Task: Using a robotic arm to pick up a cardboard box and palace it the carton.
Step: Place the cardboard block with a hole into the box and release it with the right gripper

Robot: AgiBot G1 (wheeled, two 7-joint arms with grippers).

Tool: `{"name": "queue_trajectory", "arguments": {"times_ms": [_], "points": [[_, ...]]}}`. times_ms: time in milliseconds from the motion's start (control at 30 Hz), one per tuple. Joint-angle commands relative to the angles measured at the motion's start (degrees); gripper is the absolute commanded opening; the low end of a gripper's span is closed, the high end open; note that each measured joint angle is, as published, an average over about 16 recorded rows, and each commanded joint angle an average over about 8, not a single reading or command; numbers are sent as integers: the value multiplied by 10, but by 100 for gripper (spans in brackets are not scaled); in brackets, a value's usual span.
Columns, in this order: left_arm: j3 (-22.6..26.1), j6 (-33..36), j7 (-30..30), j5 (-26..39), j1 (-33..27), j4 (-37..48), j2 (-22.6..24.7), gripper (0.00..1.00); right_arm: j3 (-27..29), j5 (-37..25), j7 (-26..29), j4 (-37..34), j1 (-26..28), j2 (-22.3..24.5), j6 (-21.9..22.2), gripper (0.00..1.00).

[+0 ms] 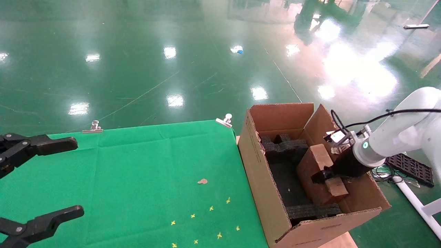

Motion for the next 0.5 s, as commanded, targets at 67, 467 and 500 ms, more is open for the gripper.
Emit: {"name": "queue_trajectory", "arguments": {"times_ms": [67, 467, 500], "points": [[0, 0, 0, 0, 0, 0, 0, 100, 2, 4, -4, -6, -20, -8, 18, 0], [0, 0, 0, 0, 0, 0, 0, 100, 15, 22, -23, -19, -43, -15, 48, 93], [1, 0, 0, 0, 0, 0, 0, 100, 14, 21, -23, -20, -42, -17, 47, 100]]}}
